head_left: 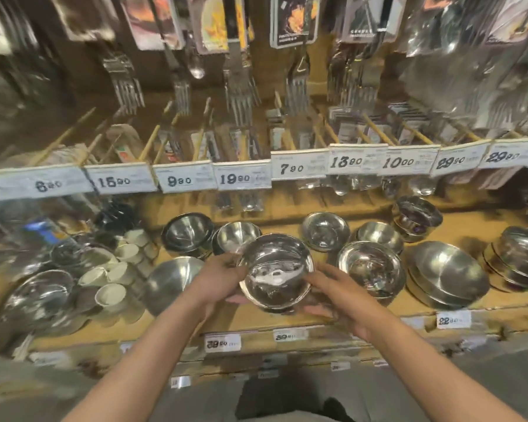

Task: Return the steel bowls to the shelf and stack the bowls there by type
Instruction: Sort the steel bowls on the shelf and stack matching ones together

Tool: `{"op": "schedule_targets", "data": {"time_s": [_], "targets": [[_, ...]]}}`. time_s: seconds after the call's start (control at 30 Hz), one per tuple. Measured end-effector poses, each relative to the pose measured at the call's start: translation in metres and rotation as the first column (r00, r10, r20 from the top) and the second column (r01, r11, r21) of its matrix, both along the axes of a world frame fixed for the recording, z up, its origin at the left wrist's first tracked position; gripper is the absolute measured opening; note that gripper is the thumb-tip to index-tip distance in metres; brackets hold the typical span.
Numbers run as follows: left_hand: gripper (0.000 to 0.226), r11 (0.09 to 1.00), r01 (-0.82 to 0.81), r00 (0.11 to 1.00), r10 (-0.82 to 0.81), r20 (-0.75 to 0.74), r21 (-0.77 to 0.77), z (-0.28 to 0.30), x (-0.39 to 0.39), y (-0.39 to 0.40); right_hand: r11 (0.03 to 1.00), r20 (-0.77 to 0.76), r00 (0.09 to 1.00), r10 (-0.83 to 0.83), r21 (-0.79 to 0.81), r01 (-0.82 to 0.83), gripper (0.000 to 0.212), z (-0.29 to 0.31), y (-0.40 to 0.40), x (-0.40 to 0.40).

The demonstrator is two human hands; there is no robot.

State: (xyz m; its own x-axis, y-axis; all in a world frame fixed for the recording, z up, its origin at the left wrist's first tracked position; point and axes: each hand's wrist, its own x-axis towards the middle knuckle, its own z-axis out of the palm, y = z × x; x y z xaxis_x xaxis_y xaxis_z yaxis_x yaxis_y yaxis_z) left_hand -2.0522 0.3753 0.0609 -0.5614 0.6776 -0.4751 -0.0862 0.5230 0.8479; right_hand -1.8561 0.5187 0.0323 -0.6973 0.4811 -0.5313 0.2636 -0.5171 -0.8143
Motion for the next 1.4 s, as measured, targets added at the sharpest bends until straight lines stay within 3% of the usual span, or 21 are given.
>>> {"op": "schedule_targets", "data": {"time_s": [0.2,0.3,0.4,0.5,0.6,0.77,0.87,0.97,1.23,1.4], "targets": [[0.022,0.949,-0.31,0.948,0.303,0.101,0.063,0.008,-0.034,-0.064,0.997,-0.013,1.0,-0.009,-0.073,0.008,0.034,-0.001,-0.018,-0.05],[0.022,0.888,-0.454,0.888,0.444,0.115,0.077,0.012,-0.055,-0.104,0.997,0.079,0.994,0.082,-0.011,-0.081,0.029,-0.012,-0.036,-0.081],[0.016,0.796,-0.602,0.798,0.594,0.103,0.068,0.013,-0.07,-0.147,0.977,0.212,0.963,0.165,0.097,-0.189,0.041,-0.031,-0.057,-0.114],[0.007,0.735,-0.676,0.736,0.668,0.108,0.06,0.007,-0.077,-0.185,0.966,0.286,0.936,0.206,0.096,-0.242,0.057,-0.046,-0.074,-0.147],[0.017,0.672,-0.74,0.67,0.732,0.121,0.033,-0.001,-0.078,-0.215,0.961,0.335,0.915,0.226,0.079,-0.266,0.071,-0.053,-0.088,-0.178],[0.02,0.591,-0.807,0.588,0.8,0.12,0.01,-0.012,-0.071,-0.243,0.859,0.363,0.873,0.327,0.271,-0.435,0.063,-0.076,-0.095,-0.198],[0.013,0.587,-0.809,0.585,0.805,0.102,0.002,-0.017,-0.067,-0.249,0.754,0.451,0.828,0.334,0.399,-0.522,0.057,-0.084,-0.093,-0.202],[0.011,0.592,-0.806,0.59,0.801,0.105,0.007,-0.02,-0.067,-0.248,0.724,0.486,0.816,0.313,0.434,-0.536,0.05,-0.084,-0.09,-0.206],[0.019,0.596,-0.803,0.591,0.794,0.143,0.011,-0.025,-0.085,-0.226,0.759,0.395,0.879,0.267,0.476,-0.445,0.027,-0.041,-0.069,-0.203],[0.024,0.601,-0.798,0.598,0.777,0.193,0.053,-0.024,-0.094,-0.199,0.876,0.314,0.943,0.113,0.417,-0.244,0.048,-0.014,-0.028,-0.177]]}}
